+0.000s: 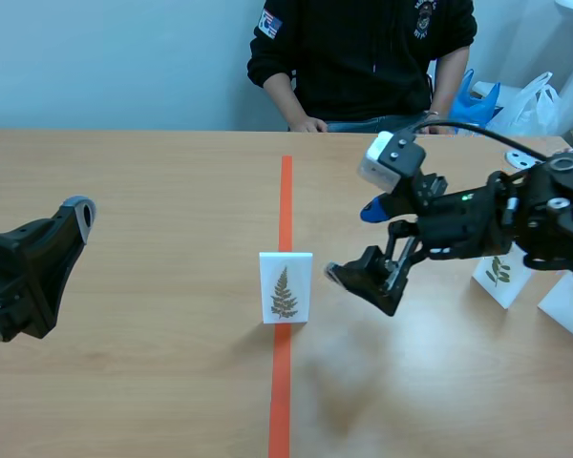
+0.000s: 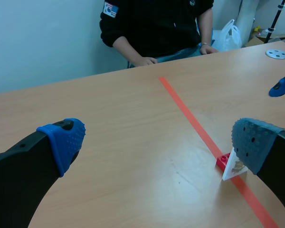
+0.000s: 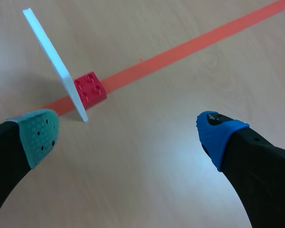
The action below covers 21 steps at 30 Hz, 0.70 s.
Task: Sort the leaf by its shape. The table is split by an orange tape line. A compound leaf with several leaflets goes to the left side, a simple leaf with one blade goes to the right side. Return to the home posture when a red brick is placed on the table.
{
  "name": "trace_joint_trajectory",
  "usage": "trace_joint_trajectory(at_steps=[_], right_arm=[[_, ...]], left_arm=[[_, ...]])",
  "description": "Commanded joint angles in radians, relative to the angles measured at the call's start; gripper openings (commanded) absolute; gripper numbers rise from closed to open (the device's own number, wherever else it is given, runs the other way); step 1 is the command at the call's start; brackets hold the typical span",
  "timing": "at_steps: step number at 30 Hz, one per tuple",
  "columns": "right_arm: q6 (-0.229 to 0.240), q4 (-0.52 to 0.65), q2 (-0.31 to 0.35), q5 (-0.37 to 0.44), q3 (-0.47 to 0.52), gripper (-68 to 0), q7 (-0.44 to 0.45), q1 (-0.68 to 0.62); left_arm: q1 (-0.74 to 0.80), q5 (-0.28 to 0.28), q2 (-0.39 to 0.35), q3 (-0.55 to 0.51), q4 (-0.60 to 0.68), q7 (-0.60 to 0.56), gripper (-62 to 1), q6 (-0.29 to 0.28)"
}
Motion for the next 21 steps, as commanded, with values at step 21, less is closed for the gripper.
trace_joint_trajectory(at_steps=[21], right_arm=[[-0.057, -0.160, -0.204, -0.031, -0.120, -17.7, 0.060, 0.048]], left_arm=[[0.008, -0.003, 0.002, -0.004, 0.014, -0.014, 1.4, 0.000]])
